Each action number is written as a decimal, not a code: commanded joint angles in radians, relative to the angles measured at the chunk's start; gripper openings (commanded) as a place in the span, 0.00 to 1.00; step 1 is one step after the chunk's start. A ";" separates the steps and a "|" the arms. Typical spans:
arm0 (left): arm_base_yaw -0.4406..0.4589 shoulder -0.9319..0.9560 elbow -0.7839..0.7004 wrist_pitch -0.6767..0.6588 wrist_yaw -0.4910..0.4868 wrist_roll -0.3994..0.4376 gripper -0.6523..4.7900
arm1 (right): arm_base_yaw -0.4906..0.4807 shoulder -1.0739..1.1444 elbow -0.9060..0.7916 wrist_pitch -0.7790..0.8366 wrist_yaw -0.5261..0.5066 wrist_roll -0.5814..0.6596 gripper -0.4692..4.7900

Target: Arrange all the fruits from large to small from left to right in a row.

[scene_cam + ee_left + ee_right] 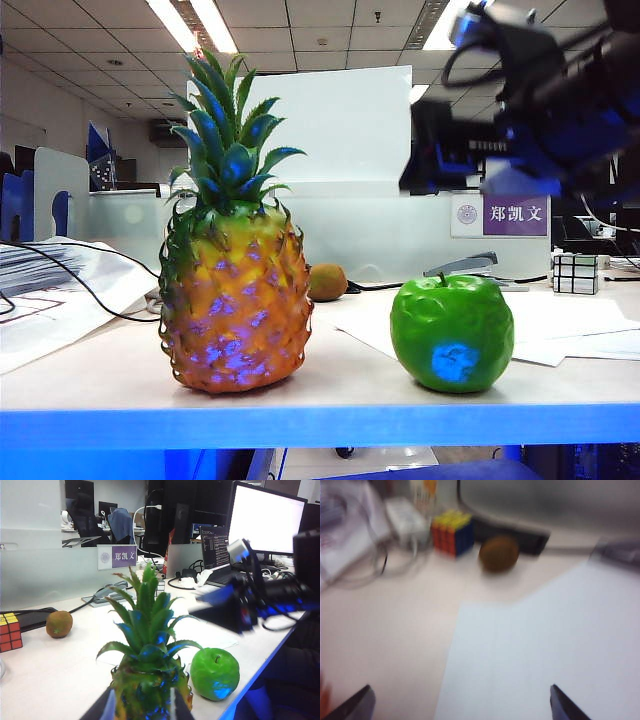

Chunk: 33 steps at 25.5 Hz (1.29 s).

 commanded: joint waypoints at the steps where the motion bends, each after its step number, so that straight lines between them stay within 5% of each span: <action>1: 0.000 0.001 0.001 0.013 0.004 -0.003 0.40 | -0.081 0.061 0.094 0.062 -0.122 -0.070 1.00; 6: 0.000 0.001 0.001 0.013 0.004 -0.002 0.40 | -0.186 0.283 0.348 0.035 -0.327 -0.096 1.00; 20: 0.001 0.001 0.001 0.012 -0.008 0.001 0.40 | -0.257 0.909 1.155 -0.318 -0.490 -0.135 1.00; 33: 0.001 0.001 0.001 0.008 -0.034 0.016 0.40 | -0.257 1.105 1.376 -0.433 -0.543 -0.150 1.00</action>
